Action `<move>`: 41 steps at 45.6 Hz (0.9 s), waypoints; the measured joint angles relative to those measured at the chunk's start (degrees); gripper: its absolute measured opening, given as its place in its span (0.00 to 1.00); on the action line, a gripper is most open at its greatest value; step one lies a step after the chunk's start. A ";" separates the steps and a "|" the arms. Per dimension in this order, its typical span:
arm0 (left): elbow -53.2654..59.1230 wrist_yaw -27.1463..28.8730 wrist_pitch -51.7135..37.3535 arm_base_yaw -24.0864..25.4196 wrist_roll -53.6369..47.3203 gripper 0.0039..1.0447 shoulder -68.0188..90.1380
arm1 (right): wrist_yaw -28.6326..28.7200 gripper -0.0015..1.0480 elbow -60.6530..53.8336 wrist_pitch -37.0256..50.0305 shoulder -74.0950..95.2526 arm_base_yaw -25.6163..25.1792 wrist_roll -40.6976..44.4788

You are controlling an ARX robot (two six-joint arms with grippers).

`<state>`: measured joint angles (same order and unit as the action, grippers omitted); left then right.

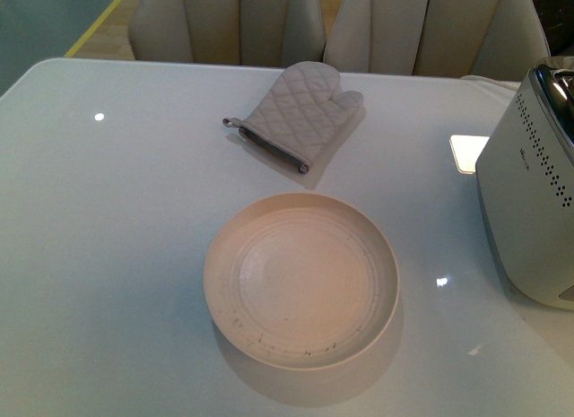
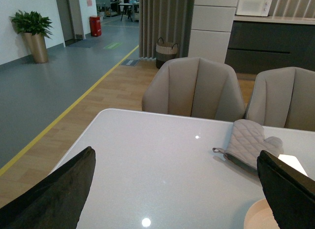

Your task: Put bread into toaster

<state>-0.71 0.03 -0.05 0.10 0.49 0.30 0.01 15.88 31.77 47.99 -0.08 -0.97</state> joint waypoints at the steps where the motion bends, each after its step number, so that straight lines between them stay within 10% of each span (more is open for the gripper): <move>1: 0.00 0.00 -0.02 0.00 0.02 0.94 0.00 | 0.00 0.44 -0.74 0.04 -0.42 0.00 0.09; 14: 0.00 -0.02 0.00 0.00 0.00 0.94 0.00 | 0.00 0.02 -7.06 -0.48 -7.50 0.02 0.76; 41: 0.00 -0.02 0.00 0.00 0.00 0.94 0.00 | -0.02 0.02 -13.25 -8.52 -21.73 0.02 0.66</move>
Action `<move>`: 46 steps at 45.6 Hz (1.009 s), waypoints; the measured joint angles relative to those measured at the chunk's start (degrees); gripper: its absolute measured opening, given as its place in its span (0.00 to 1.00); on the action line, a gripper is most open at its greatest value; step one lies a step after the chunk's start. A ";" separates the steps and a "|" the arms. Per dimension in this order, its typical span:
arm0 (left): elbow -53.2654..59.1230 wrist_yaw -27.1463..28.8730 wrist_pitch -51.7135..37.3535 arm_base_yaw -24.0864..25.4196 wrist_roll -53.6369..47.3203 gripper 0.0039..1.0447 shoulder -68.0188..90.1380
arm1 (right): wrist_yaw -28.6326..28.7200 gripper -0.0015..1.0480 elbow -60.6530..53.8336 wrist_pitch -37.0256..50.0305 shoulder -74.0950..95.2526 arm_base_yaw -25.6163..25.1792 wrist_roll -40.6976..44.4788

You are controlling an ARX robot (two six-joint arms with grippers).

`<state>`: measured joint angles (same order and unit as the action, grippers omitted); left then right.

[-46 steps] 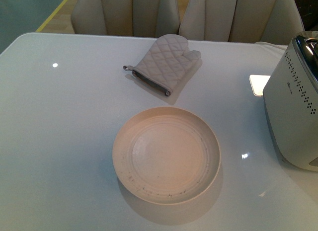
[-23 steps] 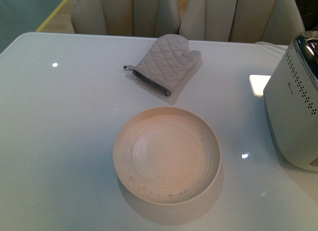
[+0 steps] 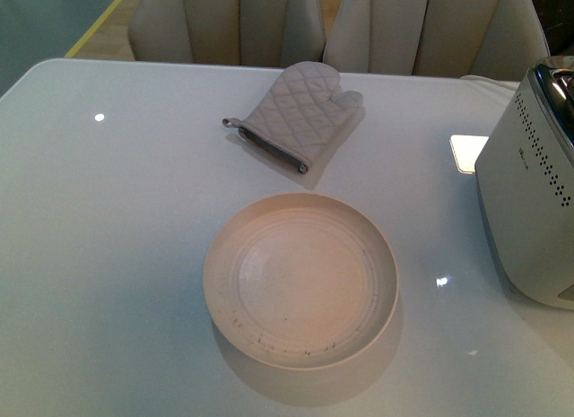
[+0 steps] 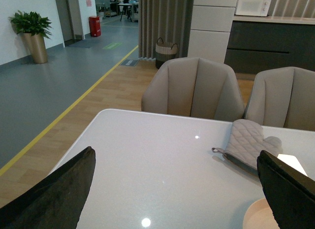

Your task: Put bread into toaster

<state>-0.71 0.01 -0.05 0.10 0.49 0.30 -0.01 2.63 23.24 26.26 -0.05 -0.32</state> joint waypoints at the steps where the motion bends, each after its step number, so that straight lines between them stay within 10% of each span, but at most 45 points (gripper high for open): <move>1: 0.00 0.00 0.00 0.00 0.00 0.94 0.00 | 0.02 0.02 -0.20 -0.52 -0.70 0.00 0.00; 46: 0.00 0.00 0.00 0.00 0.00 0.94 0.00 | -0.09 0.02 -1.60 -23.06 -25.75 0.00 0.02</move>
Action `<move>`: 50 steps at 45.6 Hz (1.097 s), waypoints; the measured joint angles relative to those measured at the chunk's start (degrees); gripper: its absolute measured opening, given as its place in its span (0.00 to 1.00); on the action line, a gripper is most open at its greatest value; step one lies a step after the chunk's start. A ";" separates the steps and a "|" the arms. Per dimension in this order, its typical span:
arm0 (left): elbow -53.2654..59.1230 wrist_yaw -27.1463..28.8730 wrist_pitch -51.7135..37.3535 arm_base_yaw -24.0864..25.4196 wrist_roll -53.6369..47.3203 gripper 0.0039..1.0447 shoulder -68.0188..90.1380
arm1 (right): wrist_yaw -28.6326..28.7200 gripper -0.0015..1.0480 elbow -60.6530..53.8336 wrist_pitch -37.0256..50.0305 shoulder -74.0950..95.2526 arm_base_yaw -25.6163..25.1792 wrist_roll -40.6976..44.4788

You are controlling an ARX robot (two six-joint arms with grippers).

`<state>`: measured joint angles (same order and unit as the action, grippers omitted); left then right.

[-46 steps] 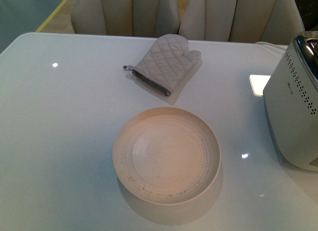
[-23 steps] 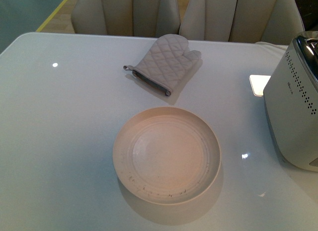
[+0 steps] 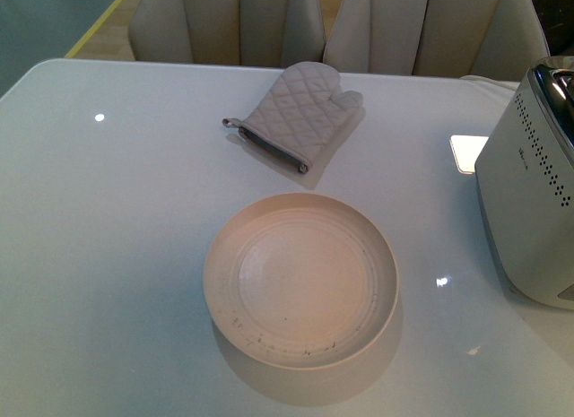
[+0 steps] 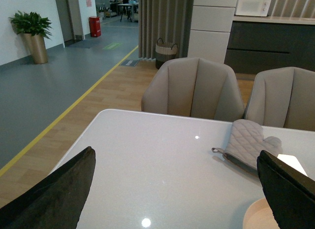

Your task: Put bread into toaster

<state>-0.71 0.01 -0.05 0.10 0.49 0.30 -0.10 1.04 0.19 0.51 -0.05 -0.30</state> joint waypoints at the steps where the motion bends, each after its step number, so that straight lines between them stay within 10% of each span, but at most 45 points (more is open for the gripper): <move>1: 0.00 0.00 0.00 0.00 0.00 0.94 0.00 | 0.02 0.02 0.00 0.00 0.00 0.00 0.00; 9: 0.00 0.00 0.00 0.00 0.00 0.94 0.00 | 0.02 0.05 0.00 -0.09 -0.11 0.00 0.09; 32: 0.00 0.00 0.02 0.00 0.00 0.94 0.00 | 0.02 0.93 0.00 -0.09 -0.11 0.00 0.07; 50: 0.00 0.00 0.00 0.00 -0.02 0.94 0.00 | 0.02 0.91 0.00 -0.09 -0.11 0.00 0.09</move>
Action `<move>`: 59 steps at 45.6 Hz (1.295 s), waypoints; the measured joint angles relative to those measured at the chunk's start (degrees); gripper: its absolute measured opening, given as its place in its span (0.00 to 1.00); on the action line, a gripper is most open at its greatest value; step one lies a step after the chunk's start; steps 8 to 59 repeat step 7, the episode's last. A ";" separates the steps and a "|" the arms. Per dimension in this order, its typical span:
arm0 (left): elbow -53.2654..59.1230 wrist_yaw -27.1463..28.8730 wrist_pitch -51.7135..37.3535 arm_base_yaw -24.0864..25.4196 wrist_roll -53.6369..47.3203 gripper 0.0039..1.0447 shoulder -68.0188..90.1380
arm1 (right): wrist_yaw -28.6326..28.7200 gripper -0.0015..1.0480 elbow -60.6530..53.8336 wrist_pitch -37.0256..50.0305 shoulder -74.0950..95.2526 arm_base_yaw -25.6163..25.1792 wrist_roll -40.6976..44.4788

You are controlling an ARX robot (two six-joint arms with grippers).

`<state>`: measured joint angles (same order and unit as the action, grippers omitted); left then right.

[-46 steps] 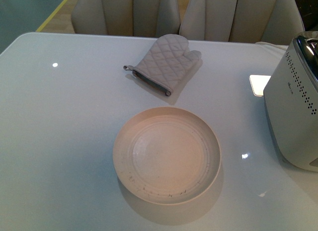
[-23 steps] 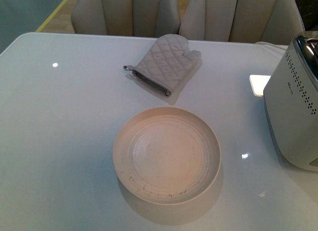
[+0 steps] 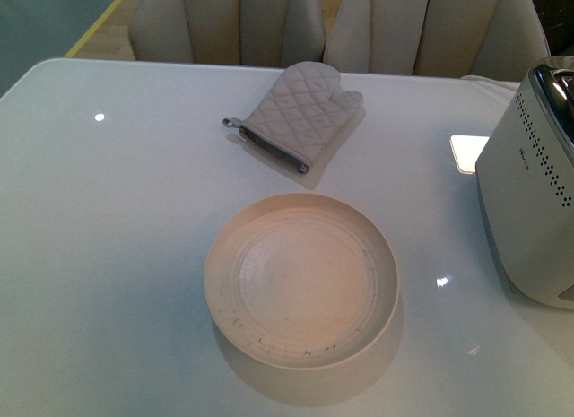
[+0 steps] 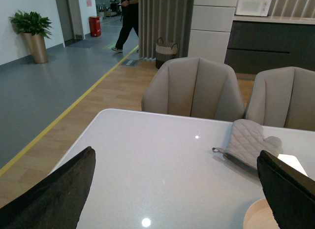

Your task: Put bread into toaster

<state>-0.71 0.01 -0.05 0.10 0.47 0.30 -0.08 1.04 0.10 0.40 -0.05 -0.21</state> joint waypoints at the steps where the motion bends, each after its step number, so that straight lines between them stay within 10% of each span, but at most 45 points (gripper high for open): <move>1: 0.00 0.00 0.02 0.00 0.02 0.94 0.00 | 0.00 0.91 0.00 0.00 0.00 0.00 0.00; 59: 0.00 0.00 0.02 0.00 0.02 0.94 0.00 | 0.00 0.91 0.00 0.00 0.00 0.00 0.00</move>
